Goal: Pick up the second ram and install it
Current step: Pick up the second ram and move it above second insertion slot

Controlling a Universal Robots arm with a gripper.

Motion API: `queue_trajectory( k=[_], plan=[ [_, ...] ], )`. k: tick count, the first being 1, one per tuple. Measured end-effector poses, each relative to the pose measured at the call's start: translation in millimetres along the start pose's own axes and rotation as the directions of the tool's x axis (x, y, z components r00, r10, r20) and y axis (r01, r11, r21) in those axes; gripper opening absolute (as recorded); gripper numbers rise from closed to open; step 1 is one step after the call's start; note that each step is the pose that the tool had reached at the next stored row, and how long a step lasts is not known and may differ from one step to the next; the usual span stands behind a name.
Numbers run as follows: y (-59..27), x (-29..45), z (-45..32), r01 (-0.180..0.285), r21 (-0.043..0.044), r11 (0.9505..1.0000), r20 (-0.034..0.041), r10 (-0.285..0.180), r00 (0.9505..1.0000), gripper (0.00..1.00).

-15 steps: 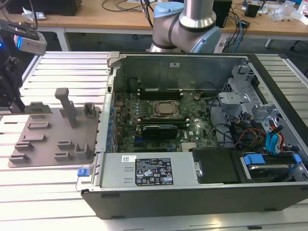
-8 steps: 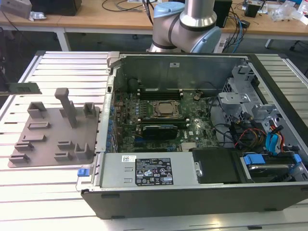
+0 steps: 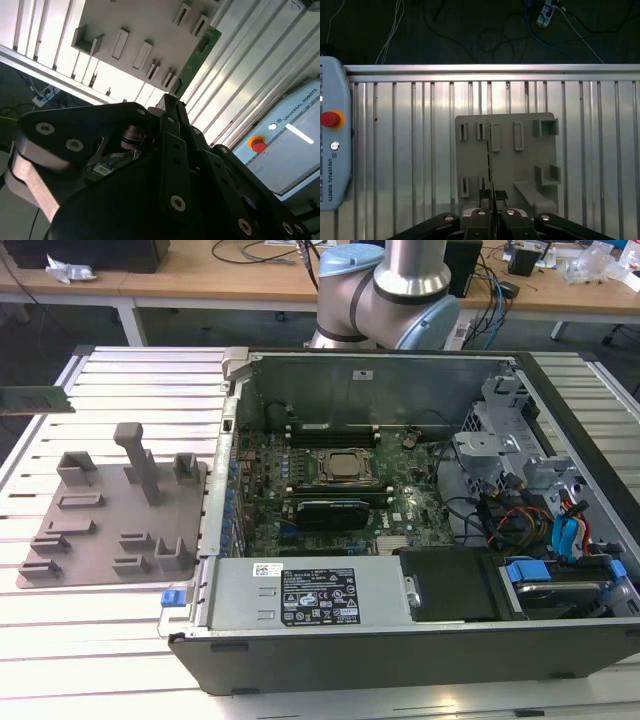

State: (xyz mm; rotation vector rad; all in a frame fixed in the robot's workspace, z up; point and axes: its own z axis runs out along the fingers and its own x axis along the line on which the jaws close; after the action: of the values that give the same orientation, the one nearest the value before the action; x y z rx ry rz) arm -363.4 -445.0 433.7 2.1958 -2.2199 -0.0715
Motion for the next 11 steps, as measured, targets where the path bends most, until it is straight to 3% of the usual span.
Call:
queue_trajectory(
  k=[2,8,11],
  plan=[
    [-0.6,0.1,-0.3,0.0,-0.0003,1.0,-0.0001,0.0,1.0,0.13],
    [-49.5,-0.5,-2.1,0.0,-0.0021,1.0,0.0,0.0,1.0,0.13],
    [-63.2,-0.7,-2.7,0.0,-0.0025,1.0,0.0,0.0,1.0,0.13]
  ],
)
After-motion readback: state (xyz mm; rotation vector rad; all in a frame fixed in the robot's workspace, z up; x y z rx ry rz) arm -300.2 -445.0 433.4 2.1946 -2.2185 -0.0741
